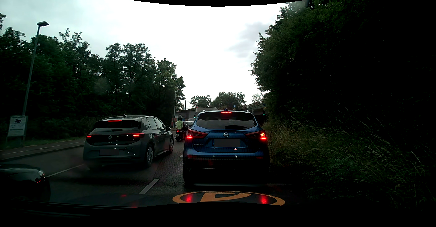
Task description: Follow the waypoints while adhering to traffic rules and regulations
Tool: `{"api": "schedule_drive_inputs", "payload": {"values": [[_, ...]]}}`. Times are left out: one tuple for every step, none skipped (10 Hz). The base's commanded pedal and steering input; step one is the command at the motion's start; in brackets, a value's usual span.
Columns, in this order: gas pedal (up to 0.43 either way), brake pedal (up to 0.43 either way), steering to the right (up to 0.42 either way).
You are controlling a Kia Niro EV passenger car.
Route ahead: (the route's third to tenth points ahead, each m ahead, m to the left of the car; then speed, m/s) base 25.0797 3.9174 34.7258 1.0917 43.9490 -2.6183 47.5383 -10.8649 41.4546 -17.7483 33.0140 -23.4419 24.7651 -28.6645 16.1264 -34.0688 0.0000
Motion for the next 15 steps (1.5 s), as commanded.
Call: {"api": "schedule_drive_inputs", "payload": {"values": [[0.0,0.274,-0.01],[0.0,0.274,-0.01],[0.0,0.274,-0.01],[0.0,0.274,-0.01],[0.0,0.274,-0.01],[0.0,0.274,-0.01],[0.0,0.274,-0.01],[0.0,0.28,-0.01],[0.0,0.28,-0.01],[0.0,0.28,-0.01],[0.0,0.28,-0.009],[0.0,0.28,-0.006],[0.0,0.28,-0.006],[0.0,0.244,-0.006],[0.0,0.0,-0.006]]}}
